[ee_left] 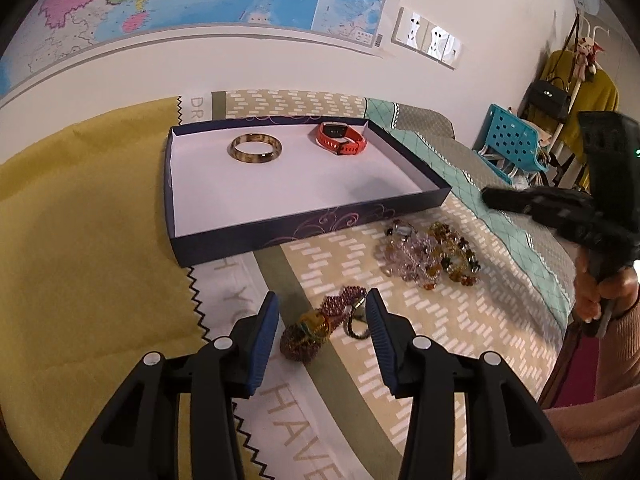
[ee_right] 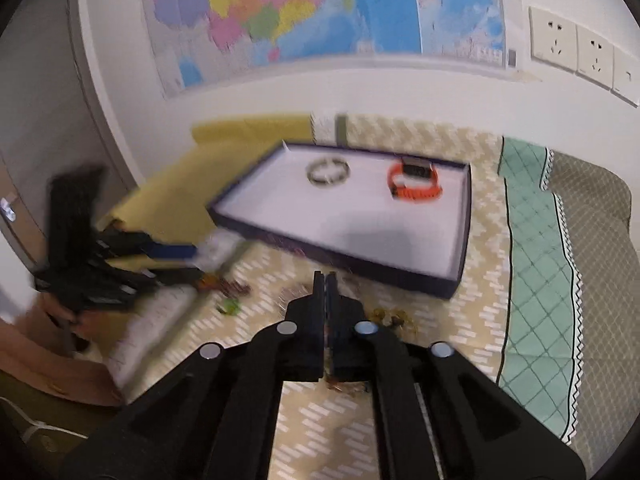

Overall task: Organize jewelry
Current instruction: 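Move both tools back from the box to the jewelry pile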

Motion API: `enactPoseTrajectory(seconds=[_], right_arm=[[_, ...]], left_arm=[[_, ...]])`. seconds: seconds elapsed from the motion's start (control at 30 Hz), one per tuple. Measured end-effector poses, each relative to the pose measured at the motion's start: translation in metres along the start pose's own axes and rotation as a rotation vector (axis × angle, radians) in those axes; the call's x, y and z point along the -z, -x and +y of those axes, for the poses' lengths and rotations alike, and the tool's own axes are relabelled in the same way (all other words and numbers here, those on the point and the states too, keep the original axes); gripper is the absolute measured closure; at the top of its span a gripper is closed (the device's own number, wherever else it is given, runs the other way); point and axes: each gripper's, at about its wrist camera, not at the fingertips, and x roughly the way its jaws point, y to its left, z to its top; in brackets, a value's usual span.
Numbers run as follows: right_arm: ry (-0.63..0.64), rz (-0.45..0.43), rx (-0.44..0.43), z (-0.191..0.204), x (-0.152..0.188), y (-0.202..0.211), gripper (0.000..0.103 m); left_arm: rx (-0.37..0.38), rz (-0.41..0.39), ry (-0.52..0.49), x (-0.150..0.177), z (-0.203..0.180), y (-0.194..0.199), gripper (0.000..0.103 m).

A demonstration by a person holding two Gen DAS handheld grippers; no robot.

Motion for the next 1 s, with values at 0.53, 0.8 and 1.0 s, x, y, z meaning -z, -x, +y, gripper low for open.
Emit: enactPoseTrajectory(seconds=[0.53, 0.8, 1.0], right_arm=[[-0.046, 0.076, 0.115, -0.016, 0.02, -0.022, 0.064], [0.043, 0.109, 0.15, 0.008, 0.037, -0.027, 0.049], [0.052, 0.106, 0.218, 0.01, 0.043, -0.031, 0.08]], left_arm=[[-0.02, 0.013, 0.008, 0.01, 0.002, 0.002, 0.054], [-0.004, 0.023, -0.004, 0.007, -0.007, -0.006, 0.054], [-0.011, 0.02, 0.006, 0.01, -0.005, -0.003, 0.054]])
